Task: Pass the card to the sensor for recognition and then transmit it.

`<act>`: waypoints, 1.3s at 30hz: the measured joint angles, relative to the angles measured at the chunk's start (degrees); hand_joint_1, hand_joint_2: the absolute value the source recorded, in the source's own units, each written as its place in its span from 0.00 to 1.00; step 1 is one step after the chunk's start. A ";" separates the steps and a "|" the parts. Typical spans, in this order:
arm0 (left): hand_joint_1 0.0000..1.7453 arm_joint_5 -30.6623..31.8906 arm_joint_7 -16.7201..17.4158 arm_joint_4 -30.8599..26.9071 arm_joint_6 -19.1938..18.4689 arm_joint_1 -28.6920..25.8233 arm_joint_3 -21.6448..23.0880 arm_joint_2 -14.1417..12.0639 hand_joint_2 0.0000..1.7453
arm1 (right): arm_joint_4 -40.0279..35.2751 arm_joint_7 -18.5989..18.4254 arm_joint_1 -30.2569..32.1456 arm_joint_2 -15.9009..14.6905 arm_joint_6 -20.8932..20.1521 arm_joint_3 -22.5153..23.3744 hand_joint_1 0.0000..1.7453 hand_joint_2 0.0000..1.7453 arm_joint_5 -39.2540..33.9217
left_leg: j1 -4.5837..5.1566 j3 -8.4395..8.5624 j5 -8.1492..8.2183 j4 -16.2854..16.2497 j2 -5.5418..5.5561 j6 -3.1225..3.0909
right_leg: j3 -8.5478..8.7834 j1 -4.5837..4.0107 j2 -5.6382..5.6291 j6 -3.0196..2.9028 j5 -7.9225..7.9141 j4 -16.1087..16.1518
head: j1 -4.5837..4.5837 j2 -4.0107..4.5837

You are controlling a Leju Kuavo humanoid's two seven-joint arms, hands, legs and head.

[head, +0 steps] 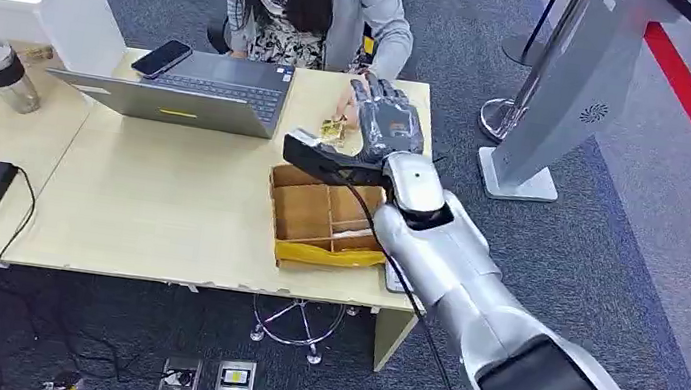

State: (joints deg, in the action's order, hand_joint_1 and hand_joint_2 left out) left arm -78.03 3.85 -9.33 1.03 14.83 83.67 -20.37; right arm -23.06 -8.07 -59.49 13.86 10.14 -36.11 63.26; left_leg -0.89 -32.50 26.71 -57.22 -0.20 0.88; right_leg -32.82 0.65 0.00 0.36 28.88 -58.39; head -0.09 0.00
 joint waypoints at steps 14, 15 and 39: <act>0.00 -0.33 0.00 0.00 -0.02 0.01 0.98 -0.39 0.00 | 0.83 1.81 -3.48 -11.61 -6.60 9.56 0.00 0.00 -13.43 | 0.03 -0.01 -0.01 -0.05 0.09 -0.02 | -0.01 0.04 0.08 0.01 0.00 0.04 | -0.04 0.00; 0.00 -0.31 0.00 0.00 0.04 -0.02 1.03 -0.42 0.00 | 1.03 1.53 -3.42 -13.50 -7.15 10.90 0.00 0.00 -15.10 | 0.05 -0.04 0.00 -0.06 0.09 -0.03 | 0.03 0.06 0.13 0.01 -0.01 0.04 | 0.02 0.00; 0.00 -3.74 -2.78 0.00 1.14 -3.71 1.40 -2.03 0.00 | 6.21 0.48 23.78 -42.25 -1.20 34.84 0.00 0.00 -34.51 | -0.03 -0.17 0.23 -0.13 0.09 -0.11 | -0.04 -0.01 0.23 0.01 0.09 0.05 | -0.04 0.00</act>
State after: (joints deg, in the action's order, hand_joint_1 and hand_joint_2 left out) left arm -81.77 1.07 -9.33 2.16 11.12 85.07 -22.40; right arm -16.85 -7.58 -35.71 -28.39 8.94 -1.26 28.74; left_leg -0.92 -32.67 26.93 -57.35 -0.11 0.76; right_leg -32.86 0.64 0.23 0.37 28.97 -58.34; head -0.13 0.00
